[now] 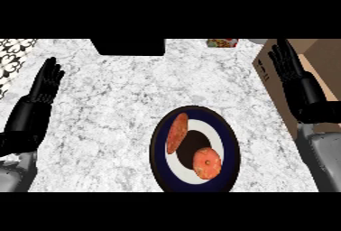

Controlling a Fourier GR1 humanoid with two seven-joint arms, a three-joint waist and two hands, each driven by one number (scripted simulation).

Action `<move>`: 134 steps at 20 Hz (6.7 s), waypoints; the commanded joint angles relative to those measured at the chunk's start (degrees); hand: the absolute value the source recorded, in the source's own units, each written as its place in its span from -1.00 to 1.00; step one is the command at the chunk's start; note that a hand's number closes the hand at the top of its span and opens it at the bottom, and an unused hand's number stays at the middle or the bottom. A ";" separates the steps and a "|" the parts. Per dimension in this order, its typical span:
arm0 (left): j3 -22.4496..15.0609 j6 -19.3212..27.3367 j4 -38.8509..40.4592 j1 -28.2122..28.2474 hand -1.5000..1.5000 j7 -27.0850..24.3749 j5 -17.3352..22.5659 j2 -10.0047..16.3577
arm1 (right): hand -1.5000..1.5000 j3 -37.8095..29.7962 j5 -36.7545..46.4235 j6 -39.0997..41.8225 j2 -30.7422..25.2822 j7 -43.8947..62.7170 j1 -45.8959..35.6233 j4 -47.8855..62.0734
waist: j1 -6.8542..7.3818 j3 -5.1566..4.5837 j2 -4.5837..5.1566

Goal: Pick the squash from the plate and place it in the cardboard box

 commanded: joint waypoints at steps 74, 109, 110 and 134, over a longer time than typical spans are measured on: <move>12.00 -12.10 3.38 7.90 0.00 16.49 12.74 -4.44 | -1.00 32.14 69.36 10.72 22.16 86.63 14.48 -18.99 | -0.56 -0.05 -1.45; 13.37 -12.68 0.08 12.09 0.00 15.62 6.55 -9.85 | -1.00 27.39 64.68 6.66 22.16 81.37 14.15 -5.13 | -0.57 -0.02 -1.59; 12.80 -11.59 -2.62 9.04 0.00 21.22 7.09 -9.07 | -1.00 28.80 65.02 2.16 22.16 80.66 13.61 -1.55 | -0.55 0.01 -1.57; 15.16 -16.24 -0.60 5.38 0.00 21.92 5.05 -12.61 | 1.00 5.04 61.77 12.36 12.14 51.86 -20.40 28.27 | 2.02 0.06 -0.64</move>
